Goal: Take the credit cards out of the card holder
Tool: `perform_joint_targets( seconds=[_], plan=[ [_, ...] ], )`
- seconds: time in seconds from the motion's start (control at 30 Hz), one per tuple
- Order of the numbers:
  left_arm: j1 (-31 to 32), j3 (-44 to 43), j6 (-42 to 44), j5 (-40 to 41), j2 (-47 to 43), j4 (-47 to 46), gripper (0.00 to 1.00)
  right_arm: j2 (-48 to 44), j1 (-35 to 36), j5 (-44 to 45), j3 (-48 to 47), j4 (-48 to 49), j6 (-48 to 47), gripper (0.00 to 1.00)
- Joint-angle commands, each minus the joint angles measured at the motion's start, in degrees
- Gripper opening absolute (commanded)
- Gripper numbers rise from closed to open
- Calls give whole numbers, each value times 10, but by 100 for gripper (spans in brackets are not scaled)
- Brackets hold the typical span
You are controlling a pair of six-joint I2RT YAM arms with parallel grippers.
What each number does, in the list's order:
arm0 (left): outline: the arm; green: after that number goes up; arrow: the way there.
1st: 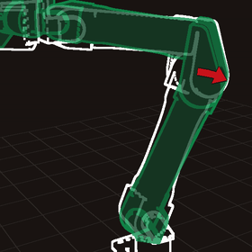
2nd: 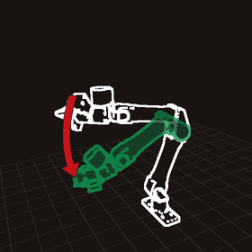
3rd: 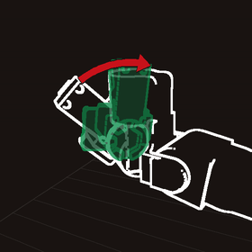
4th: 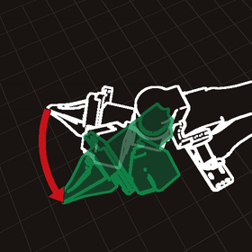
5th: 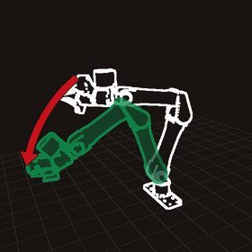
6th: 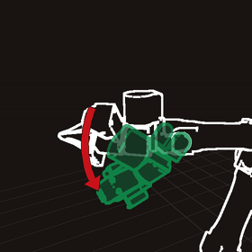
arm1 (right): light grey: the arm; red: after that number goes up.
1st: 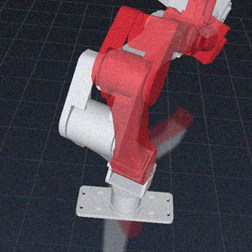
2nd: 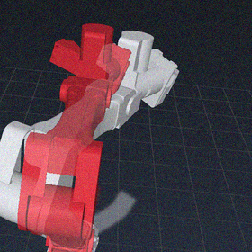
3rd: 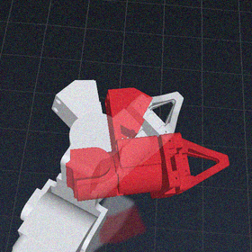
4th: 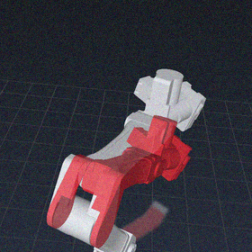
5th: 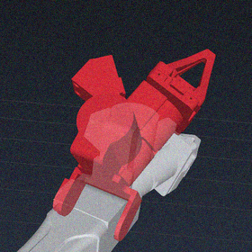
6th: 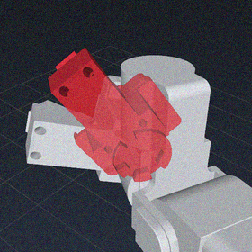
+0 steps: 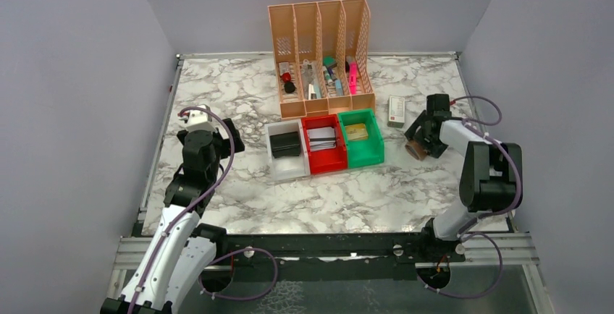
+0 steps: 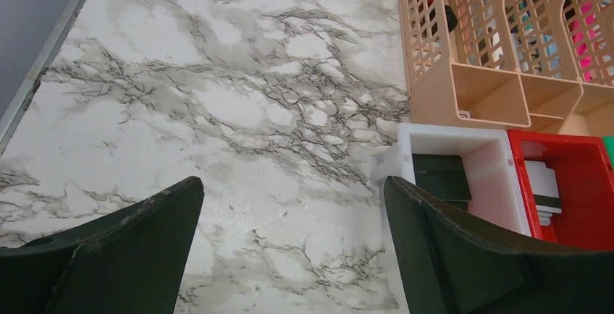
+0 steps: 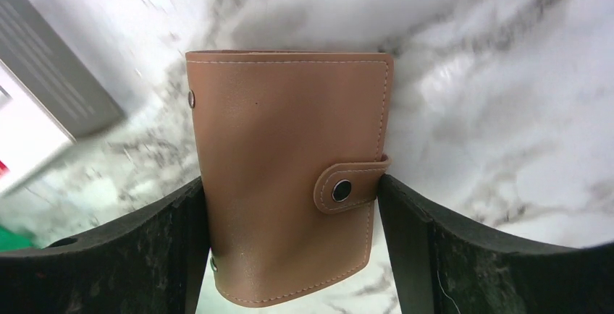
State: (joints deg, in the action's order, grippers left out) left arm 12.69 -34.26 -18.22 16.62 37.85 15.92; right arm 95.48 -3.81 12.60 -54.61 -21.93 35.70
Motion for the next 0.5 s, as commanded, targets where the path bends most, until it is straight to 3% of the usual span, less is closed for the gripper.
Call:
perform_joint_targets(
  seconds=[0.0,0.23,0.47],
  plan=[
    [-5,-2,-10,-22,-16,-12,99,-58,1,-60,82,-31,50,83],
    [-5,3,-17,-41,-35,-5,99,-204,1,-129,207,-43,58,83],
    [-5,35,-88,-112,-85,15,99,-375,2,-230,271,-58,29,85]
  ],
)
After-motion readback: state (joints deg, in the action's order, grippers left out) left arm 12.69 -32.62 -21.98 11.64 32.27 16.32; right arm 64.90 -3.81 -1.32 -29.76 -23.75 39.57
